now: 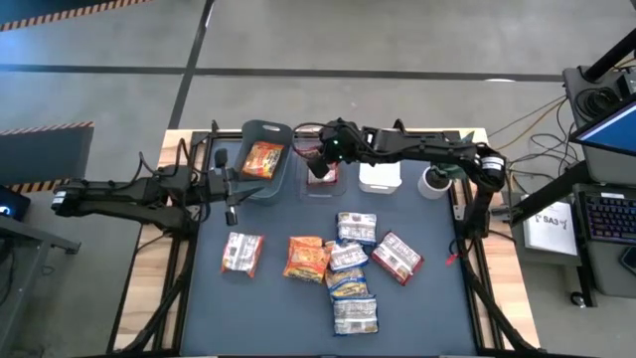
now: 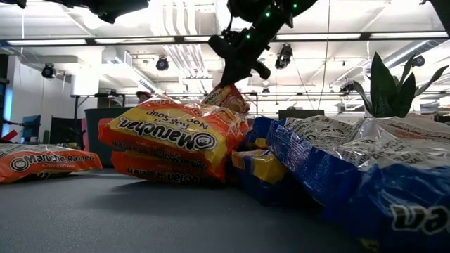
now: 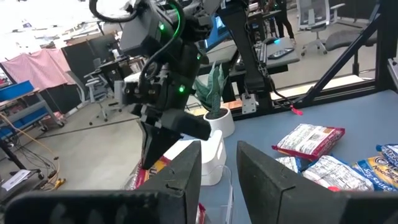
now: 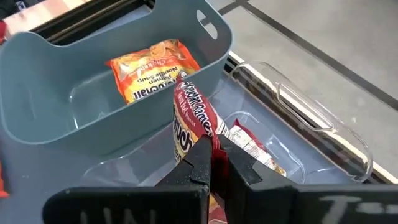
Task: Sort Maruchan noodles
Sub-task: Put the red noodle pack into the transparent bin, then put the blue noodle pack into the white bin
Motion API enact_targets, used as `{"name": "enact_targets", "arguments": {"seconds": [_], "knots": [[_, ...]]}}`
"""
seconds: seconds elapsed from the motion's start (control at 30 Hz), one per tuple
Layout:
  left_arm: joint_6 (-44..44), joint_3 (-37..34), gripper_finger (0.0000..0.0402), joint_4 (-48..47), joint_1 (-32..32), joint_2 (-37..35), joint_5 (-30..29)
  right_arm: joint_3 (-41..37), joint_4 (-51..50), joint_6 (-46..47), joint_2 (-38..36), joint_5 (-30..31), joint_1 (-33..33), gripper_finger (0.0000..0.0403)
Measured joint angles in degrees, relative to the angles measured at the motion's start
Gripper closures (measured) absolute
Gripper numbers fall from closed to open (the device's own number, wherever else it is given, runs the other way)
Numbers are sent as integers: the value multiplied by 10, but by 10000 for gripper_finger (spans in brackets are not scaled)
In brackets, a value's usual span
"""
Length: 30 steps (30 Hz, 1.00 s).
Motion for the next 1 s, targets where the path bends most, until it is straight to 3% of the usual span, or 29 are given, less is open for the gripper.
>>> {"name": "enact_targets", "arguments": {"seconds": [0.73, 1.0], "knots": [[0, 0, 318, 1, 0, -2, 0, 0, 6, -4, 29, 56, -3, 392], [0, 0, 318, 1, 0, -2, 0, 0, -10, 6, 29, 56, -12, 329]]}}
